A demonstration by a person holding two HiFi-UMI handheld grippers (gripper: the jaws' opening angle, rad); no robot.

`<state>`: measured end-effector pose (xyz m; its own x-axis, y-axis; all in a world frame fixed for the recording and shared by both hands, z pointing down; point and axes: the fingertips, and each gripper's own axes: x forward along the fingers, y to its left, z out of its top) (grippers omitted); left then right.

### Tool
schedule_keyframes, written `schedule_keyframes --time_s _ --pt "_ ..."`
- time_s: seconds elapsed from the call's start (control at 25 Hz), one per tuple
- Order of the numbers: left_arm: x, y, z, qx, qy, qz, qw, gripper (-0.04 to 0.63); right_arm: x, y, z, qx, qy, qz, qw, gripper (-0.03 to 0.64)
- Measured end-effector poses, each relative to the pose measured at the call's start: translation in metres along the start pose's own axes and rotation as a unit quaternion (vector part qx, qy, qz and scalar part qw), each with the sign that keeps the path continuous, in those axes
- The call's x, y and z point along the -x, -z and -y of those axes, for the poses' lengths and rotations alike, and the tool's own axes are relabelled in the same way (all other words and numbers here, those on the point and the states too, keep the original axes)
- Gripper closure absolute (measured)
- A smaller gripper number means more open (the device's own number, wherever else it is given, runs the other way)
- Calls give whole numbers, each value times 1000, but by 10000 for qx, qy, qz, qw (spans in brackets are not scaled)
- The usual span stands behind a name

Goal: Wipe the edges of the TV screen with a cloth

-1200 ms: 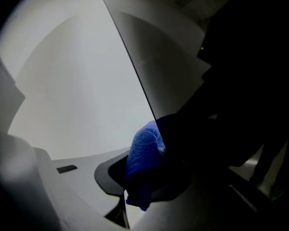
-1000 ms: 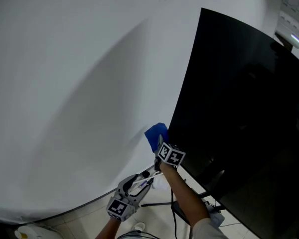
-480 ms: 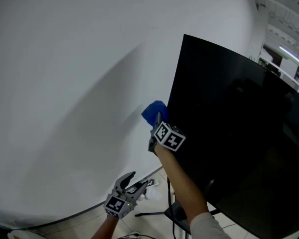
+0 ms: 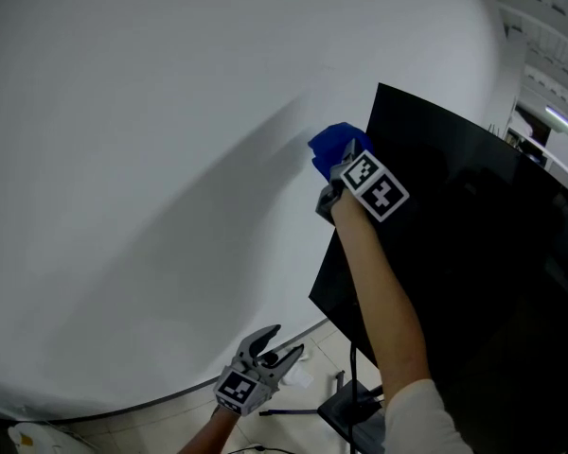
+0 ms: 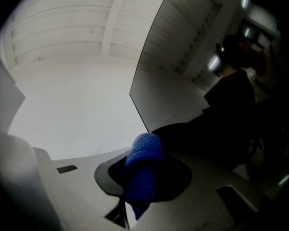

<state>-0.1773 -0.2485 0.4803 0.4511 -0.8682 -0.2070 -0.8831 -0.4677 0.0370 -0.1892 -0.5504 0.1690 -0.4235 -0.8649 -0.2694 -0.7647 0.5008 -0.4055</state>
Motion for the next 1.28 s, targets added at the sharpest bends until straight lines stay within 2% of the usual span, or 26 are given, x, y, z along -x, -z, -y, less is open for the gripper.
schedule_keyframes --time_s 0.16,0.32,0.44,0.56,0.64,0.76,0.88,1.0,1.12,1.28 --pt "-1 -4 7 -120 197 12 9997 356 -23 -52 -26 357 141 165 9991 537" --pt "1 -16 16 5 188 111 9998 356 -35 -112 -55 587 145 482 9970 537" --pt "-5 -19 27 110 324 192 9992 356 -20 -161 -59 673 199 921 9933 535" --pt "-11 -20 48 62 728 201 9971 356 10 -184 -45 469 316 1168 9915 536" --pt "-16 -25 64 171 1004 219 9946 356 27 -187 -32 258 370 1181 9920 537" --pt "-32 -24 95 273 1462 221 9886 356 54 -197 -19 314 343 1249 9911 535" --pt "-48 -20 139 323 2023 164 9787 356 96 -217 -1 544 368 1361 9885 535" --pt "-61 -16 190 442 2577 108 9652 356 147 -240 25 585 396 1445 9870 535" --pt "-69 -13 242 621 3142 80 9473 356 207 -271 49 661 587 1718 9812 537" --pt "-75 -9 308 800 3859 58 9190 356 289 -331 83 1165 1057 2202 9627 537"
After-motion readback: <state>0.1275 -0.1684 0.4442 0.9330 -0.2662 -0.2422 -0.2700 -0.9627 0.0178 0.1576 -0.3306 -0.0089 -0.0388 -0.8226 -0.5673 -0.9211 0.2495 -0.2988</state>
